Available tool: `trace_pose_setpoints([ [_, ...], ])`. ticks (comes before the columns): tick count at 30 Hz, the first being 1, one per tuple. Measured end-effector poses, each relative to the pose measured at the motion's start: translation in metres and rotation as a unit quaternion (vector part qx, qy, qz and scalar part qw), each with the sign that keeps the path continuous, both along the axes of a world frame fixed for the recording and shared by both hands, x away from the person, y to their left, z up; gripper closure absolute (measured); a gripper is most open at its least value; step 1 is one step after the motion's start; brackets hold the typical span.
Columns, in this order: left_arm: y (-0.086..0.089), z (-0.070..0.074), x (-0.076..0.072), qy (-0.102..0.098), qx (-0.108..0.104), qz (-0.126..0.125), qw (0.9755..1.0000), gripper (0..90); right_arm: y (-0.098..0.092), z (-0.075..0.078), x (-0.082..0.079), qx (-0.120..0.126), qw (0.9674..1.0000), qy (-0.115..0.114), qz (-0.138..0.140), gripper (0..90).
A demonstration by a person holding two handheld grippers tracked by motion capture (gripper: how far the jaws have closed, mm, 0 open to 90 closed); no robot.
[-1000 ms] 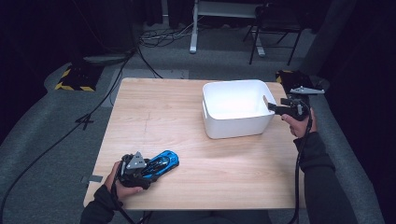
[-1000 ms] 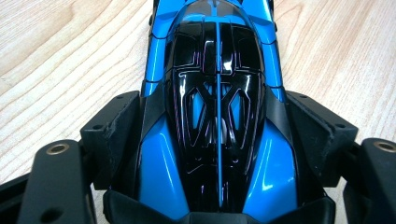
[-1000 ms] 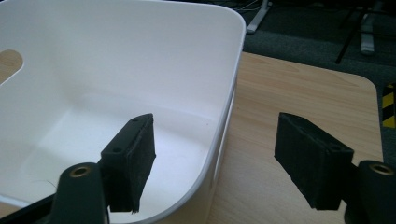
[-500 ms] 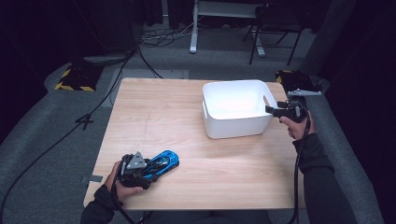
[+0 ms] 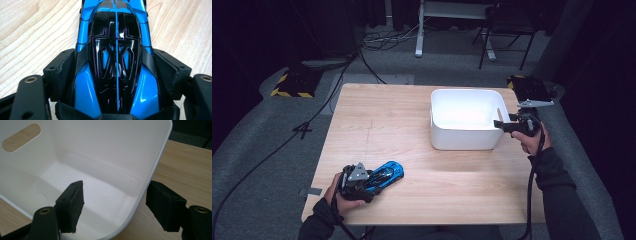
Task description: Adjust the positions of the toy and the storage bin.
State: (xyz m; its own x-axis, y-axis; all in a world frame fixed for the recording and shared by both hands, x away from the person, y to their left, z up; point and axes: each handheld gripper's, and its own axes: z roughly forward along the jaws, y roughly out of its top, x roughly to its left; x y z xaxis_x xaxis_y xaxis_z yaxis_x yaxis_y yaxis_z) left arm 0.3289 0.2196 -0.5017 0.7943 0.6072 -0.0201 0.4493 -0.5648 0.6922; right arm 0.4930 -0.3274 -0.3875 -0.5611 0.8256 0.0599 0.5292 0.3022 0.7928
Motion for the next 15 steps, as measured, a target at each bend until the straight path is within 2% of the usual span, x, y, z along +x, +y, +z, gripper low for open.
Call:
trace_pose_setpoints([
  [9, -0.002, -0.001, 0.0, 0.007, -0.004, 0.001, 1.0, 24.7, 0.0, 0.0, -0.009, 0.004, 0.9999, 0.003, 0.016, 31.5],
  [15, -0.002, -0.001, 0.0, 0.007, -0.004, 0.001, 1.0, 24.8, -0.004, -0.001, -0.013, 0.015, 0.9995, 0.0, 0.029, 37.5],
])
